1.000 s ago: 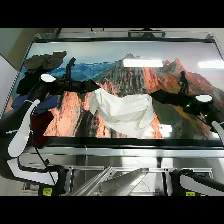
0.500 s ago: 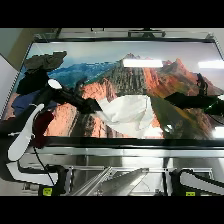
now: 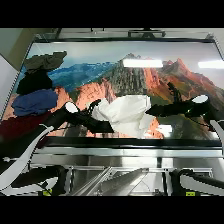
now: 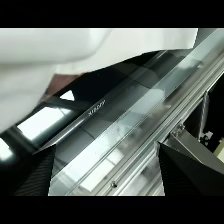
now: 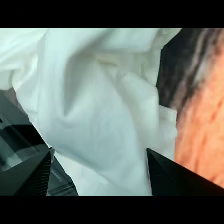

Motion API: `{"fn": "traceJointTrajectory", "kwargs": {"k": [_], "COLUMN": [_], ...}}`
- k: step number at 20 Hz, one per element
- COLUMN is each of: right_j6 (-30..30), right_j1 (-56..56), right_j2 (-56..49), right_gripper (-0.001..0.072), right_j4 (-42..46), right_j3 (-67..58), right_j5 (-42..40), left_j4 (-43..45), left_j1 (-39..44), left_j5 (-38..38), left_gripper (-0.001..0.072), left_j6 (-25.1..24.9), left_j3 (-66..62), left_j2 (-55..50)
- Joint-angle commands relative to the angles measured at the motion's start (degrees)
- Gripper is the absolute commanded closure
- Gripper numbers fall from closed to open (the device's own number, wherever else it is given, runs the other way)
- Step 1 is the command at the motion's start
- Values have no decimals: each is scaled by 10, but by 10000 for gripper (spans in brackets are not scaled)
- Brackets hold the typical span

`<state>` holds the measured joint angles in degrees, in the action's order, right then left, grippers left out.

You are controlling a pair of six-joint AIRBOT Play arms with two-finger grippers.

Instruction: Fold the shirts.

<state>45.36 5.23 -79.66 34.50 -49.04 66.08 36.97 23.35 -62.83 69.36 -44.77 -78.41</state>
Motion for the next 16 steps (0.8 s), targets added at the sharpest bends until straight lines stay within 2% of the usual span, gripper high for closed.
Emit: {"fn": "traceJointTrajectory", "kwargs": {"k": [1, 4, 6, 7, 8, 9, 10, 11, 12, 14, 16], "right_j6": [-2, -2, -2, -2, -2, -2, -2, -2, -4, -7, -12], "right_j1": [-37, -38, -38, -38, -38, -38, -38, -38, -38, -37, -26], "right_j2": [-11, -12, -13, -13, -13, -13, -13, -13, -13, -10, 4], "right_gripper": [65, 65, 69, 176, 303, 360, 366, 448, 697, 692, 692], "right_j4": [4, 4, 4, 2, 3, 2, 2, 2, 2, -10, -49], "right_j3": [2, 2, 2, 2, 2, 2, 2, 2, 2, -3, -37], "right_j5": [-44, -42, -42, -42, -42, -43, -45, -44, -43, -19, 47], "left_j4": [-11, -23, -42, -40, -40, -39, -36, -33, -32, -31, -30], "left_j1": [57, 65, 54, 48, 45, 45, 45, 45, 44, 38, 34], "left_j5": [125, 196, 214, 213, 213, 213, 213, 211, 204, 162, 102], "left_gripper": [15, 16, 16, 21, 178, 399, 507, 569, 707, 703, 704], "left_j6": [17, 18, 17, 17, 17, 14, 10, 10, 10, 8, -15], "left_j3": [13, 12, 3, -10, -23, -39, -55, -70, -84, -124, -174], "left_j2": [-17, -61, -81, -91, -99, -108, -117, -127, -136, -147, -120]}}
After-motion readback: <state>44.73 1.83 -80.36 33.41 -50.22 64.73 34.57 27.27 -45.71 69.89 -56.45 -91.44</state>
